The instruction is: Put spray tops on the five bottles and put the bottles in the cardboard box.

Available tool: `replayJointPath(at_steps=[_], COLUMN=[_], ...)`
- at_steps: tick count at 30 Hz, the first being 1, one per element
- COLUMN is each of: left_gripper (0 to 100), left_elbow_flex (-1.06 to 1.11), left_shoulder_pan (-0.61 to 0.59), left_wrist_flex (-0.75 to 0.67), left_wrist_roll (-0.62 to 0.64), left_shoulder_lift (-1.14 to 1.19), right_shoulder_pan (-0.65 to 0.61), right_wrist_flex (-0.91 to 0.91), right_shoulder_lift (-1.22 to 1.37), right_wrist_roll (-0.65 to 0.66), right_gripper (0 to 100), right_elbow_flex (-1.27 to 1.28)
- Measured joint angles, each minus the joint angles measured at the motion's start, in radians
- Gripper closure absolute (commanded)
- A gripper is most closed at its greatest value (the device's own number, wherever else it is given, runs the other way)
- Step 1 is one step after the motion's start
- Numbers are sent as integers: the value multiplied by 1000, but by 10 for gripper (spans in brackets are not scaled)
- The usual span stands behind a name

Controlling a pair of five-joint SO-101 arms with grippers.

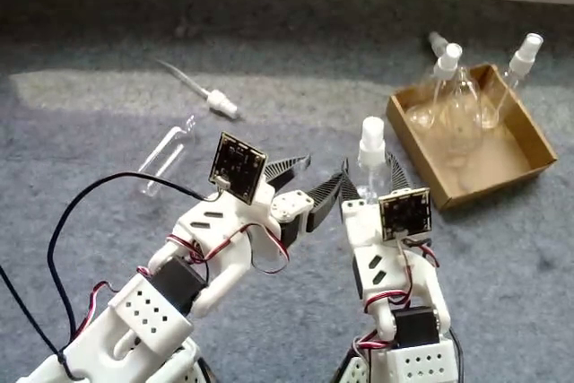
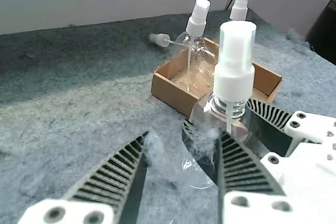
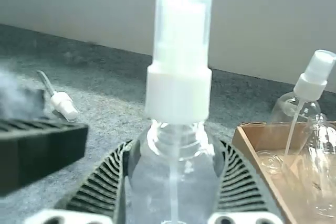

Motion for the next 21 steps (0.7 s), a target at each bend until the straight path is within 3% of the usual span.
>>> replayJointPath(at_steps=[9, 15, 19, 21], left_gripper=[853, 855, 991, 974], left_elbow_flex=[51, 183, 252, 252], left_shoulder_pan=[-17, -100, -94, -97], left_wrist_flex=[-80, -416, -661, -697], left_wrist_roll=[0, 0, 0, 0], left_shoulder_lift=[-3, -5, -5, -5], right_shoulder_pan=[34, 35, 29, -6], right_wrist_flex=[0, 0, 0, -2], right_shoulder_lift=[0, 0, 0, 0], right_wrist_roll=[0, 0, 0, 0], right_gripper=[917, 917, 917, 917], right_elbow_flex=[0, 0, 0, 0])
